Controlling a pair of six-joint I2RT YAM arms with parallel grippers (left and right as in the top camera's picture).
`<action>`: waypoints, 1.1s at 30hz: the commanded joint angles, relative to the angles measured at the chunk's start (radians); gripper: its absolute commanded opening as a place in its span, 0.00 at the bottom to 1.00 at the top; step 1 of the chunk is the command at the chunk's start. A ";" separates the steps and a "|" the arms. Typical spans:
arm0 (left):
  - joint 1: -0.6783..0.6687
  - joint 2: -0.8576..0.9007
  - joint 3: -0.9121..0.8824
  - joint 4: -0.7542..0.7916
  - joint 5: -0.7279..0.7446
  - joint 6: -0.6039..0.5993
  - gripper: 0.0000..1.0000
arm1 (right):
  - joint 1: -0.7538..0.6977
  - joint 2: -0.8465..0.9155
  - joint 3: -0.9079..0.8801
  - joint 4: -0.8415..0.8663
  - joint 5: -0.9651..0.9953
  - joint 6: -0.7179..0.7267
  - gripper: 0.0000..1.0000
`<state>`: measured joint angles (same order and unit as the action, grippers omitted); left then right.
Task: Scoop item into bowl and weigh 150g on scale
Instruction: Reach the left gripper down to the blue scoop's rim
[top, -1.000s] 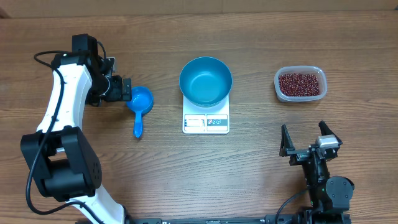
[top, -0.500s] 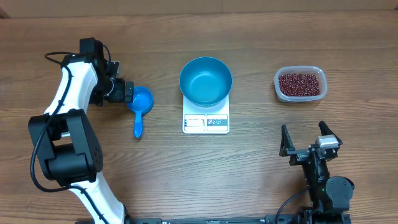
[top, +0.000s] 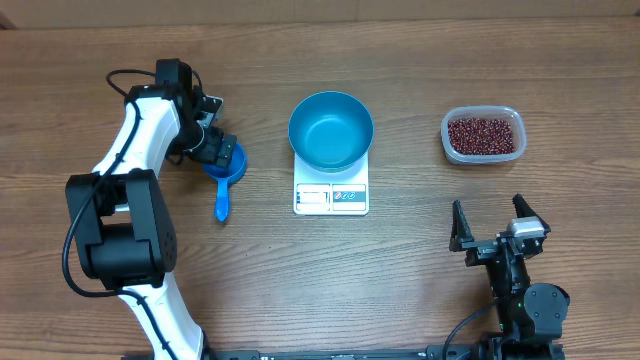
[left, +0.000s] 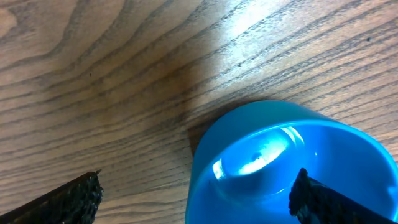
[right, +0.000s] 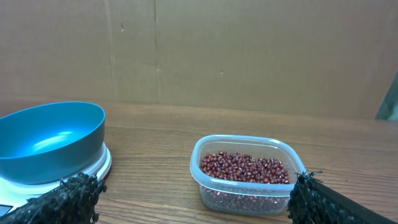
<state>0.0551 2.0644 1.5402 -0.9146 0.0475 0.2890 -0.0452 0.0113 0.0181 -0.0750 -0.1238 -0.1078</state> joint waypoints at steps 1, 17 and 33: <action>-0.003 0.008 0.024 0.009 -0.003 0.026 1.00 | -0.004 -0.008 -0.011 0.005 0.002 0.002 1.00; -0.003 0.009 0.000 0.010 0.003 0.026 0.74 | -0.004 -0.008 -0.011 0.005 0.002 0.002 1.00; -0.003 0.009 -0.031 0.018 0.018 0.026 0.83 | -0.004 -0.008 -0.011 0.005 0.002 0.002 1.00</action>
<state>0.0536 2.0644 1.5227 -0.9009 0.0597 0.2993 -0.0452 0.0113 0.0181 -0.0750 -0.1234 -0.1078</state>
